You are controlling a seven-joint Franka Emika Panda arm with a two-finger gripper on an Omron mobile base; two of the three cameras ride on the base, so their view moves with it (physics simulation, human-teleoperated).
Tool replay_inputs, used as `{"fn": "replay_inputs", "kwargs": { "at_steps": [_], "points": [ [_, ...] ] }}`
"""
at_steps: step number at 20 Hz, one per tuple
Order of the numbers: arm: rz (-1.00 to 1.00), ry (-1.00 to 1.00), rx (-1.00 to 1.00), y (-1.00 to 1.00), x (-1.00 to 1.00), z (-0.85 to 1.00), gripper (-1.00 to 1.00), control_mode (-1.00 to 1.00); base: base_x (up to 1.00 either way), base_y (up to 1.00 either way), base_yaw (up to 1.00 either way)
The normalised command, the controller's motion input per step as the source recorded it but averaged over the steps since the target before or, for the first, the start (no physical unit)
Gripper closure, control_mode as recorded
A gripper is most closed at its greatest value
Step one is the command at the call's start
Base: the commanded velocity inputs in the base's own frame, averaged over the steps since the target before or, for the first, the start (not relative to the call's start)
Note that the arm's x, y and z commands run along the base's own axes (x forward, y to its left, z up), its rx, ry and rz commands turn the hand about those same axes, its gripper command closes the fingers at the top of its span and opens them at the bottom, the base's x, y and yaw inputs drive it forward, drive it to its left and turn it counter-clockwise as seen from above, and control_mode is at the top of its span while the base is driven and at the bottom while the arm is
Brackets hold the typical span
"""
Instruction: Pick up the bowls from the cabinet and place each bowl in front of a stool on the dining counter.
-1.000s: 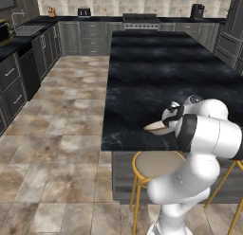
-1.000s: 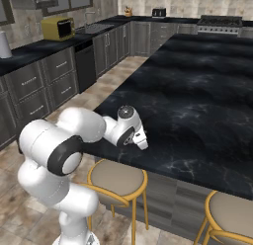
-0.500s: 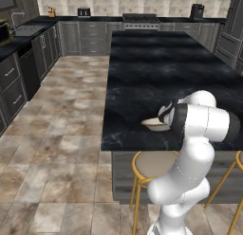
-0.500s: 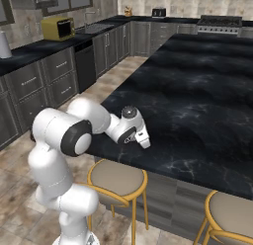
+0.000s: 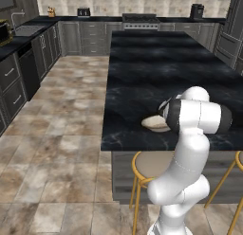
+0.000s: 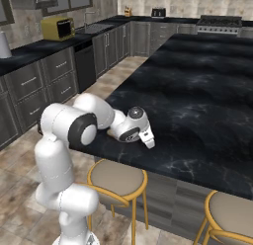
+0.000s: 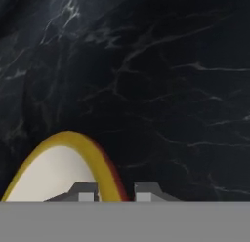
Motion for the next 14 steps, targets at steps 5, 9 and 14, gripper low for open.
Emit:
{"fn": "replay_inputs", "kwargs": {
  "at_steps": [5,9,14],
  "points": [
    [0.00,0.00,0.00,0.00,0.08,-0.58,1.00,-1.00,0.00,0.00,0.00],
    [0.00,0.01,0.00,0.10,0.00,-0.55,1.00,-1.00,0.00,0.00,0.00],
    [0.00,0.07,0.00,0.47,-0.01,-0.21,-1.00,-1.00,0.00,0.00,0.00]
  ]
}}
